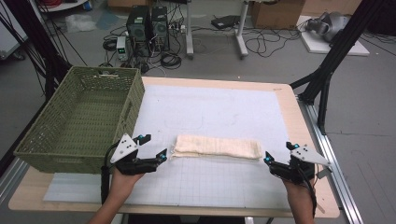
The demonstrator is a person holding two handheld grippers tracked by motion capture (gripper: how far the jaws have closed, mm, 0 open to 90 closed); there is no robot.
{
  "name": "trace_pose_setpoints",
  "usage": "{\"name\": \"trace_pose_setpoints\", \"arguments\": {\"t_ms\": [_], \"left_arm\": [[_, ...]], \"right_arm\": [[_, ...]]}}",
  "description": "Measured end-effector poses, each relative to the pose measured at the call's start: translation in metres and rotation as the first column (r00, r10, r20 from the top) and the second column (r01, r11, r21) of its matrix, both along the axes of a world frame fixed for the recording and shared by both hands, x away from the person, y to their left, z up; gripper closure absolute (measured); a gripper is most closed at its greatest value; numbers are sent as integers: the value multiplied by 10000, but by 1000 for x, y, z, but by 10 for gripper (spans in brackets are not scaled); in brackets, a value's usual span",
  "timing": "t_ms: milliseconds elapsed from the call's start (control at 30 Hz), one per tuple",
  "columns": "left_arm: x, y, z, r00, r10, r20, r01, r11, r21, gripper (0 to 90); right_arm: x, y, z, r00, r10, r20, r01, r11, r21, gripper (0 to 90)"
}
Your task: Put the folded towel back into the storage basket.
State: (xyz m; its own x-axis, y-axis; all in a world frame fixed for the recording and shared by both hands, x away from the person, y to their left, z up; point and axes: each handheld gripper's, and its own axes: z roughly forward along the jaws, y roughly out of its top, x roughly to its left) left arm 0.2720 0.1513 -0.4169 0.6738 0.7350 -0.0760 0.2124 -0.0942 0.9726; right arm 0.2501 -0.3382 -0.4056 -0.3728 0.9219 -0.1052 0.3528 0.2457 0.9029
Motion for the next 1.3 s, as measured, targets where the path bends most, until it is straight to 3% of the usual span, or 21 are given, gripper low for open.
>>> {"name": "trace_pose_setpoints", "arguments": {"t_ms": [633,733,1000,1100,1200,1300], "left_arm": [[8,-6,2,9997,-37,-261,36,10000,-50,204],[15,-9,3,9980,-52,-632,52,10000,-7,205],[31,-20,5,9933,-143,-1143,141,9999,-18,205],[39,-29,4,9889,-200,-1474,249,9992,318,206],[47,-36,0,9764,-298,-2141,330,9994,110,207],[53,-41,-3,9696,-184,-2439,271,9991,324,207]], "right_arm": [[1,1,-1,10000,53,-53,-53,10000,-7,155],[0,1,-1,10000,34,-67,-34,10000,-22,155],[0,2,-1,9999,119,-59,-119,9999,-9,155],[1,3,-1,9998,166,-100,-166,9999,-27,155],[1,3,-1,9997,216,-62,-216,9997,-61,155],[1,3,-1,9997,223,-66,-223,9997,-40,155]]}}
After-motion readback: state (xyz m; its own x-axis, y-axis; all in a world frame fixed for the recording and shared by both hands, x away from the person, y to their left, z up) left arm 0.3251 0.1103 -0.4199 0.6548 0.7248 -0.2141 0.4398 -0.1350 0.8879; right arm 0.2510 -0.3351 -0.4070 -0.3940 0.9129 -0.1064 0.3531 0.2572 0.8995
